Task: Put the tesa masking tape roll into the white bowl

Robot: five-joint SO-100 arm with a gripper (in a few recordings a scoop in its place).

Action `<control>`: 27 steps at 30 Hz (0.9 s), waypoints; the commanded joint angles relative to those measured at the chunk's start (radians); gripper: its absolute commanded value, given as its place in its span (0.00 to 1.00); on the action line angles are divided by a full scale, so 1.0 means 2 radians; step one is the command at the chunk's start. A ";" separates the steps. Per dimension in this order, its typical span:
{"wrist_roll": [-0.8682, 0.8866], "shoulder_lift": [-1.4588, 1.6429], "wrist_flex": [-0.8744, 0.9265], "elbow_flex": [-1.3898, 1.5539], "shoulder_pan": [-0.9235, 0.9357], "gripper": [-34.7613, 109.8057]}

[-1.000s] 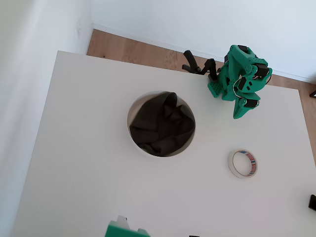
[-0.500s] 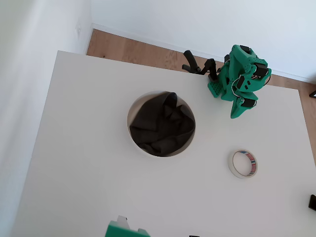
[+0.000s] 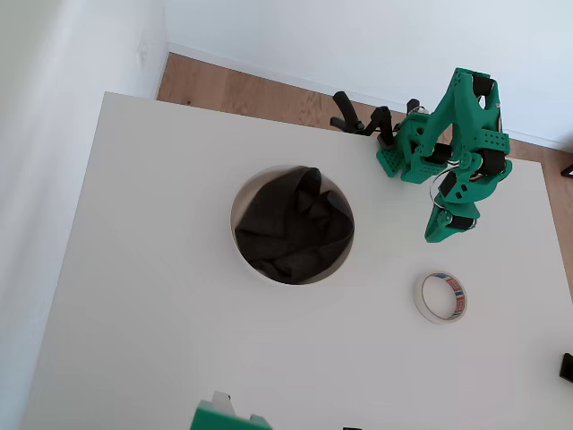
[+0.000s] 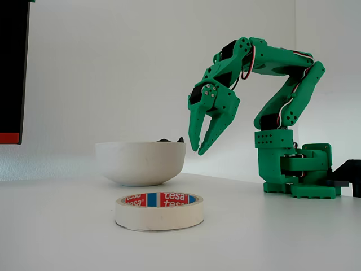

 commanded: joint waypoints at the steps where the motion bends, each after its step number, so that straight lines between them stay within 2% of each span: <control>1: 0.007 -0.061 -0.012 -0.084 -0.016 0.29; 5: 0.006 -0.107 -0.027 -0.102 -0.048 0.37; 16: 0.025 -0.221 -0.081 -0.133 -0.098 0.38; 27: 0.036 -0.274 -0.104 -0.140 -0.102 0.39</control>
